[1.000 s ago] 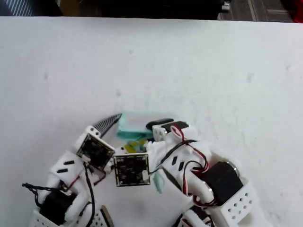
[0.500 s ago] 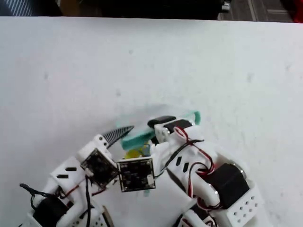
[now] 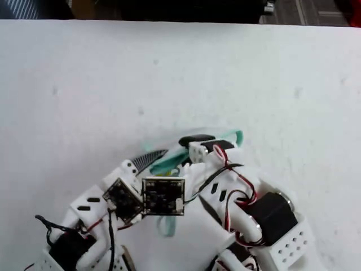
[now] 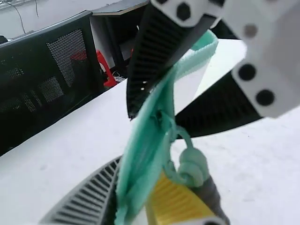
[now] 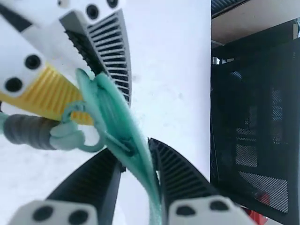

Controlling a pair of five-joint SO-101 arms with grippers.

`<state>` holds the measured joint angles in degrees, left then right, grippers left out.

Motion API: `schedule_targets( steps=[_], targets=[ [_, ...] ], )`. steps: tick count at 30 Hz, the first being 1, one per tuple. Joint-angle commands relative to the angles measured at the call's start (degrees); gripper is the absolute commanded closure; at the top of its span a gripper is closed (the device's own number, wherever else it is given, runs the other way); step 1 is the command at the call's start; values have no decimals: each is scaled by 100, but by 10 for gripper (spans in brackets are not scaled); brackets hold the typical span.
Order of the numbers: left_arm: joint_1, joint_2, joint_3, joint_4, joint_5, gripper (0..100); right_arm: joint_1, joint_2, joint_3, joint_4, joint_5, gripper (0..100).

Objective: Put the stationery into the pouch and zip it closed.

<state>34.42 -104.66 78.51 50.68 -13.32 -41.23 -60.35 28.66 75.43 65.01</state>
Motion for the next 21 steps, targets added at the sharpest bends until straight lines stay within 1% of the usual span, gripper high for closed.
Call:
schedule_targets(
  steps=[1, 4, 6, 9, 11, 14, 17, 18, 19, 21],
  targets=[
    [-330, 4, 264, -668, 62, 978, -57, -92, -9, -224, -149, 976],
    [-453, 4, 360, -756, 62, 978, -57, -75, 185, -655, -176, 976],
    [-523, 4, 378, -765, 62, 978, -57, -75, 431, -1103, -536, 976],
    [-558, 4, 369, -765, 70, 978, -92, -119, 1152, -2308, -1143, 972],
    [-593, 4, 360, -756, 70, 978, -66, -154, 1662, -2949, -1292, 938],
    [-734, 4, 343, -747, 70, 978, -66, -251, 2154, -3389, -1301, 918],
    [-1007, 4, 343, -765, 132, 978, -57, -470, 2207, -3521, -1345, 896],
    [-1095, 4, 343, -774, 281, 978, -57, -576, 2189, -3521, -1477, 875],
    [-1182, 4, 343, -782, 457, 978, -57, -690, 2180, -3530, -1785, 848],
    [-1305, 4, 352, -914, 677, 978, -57, -919, 2110, -3618, -2629, 798]
  ],
)
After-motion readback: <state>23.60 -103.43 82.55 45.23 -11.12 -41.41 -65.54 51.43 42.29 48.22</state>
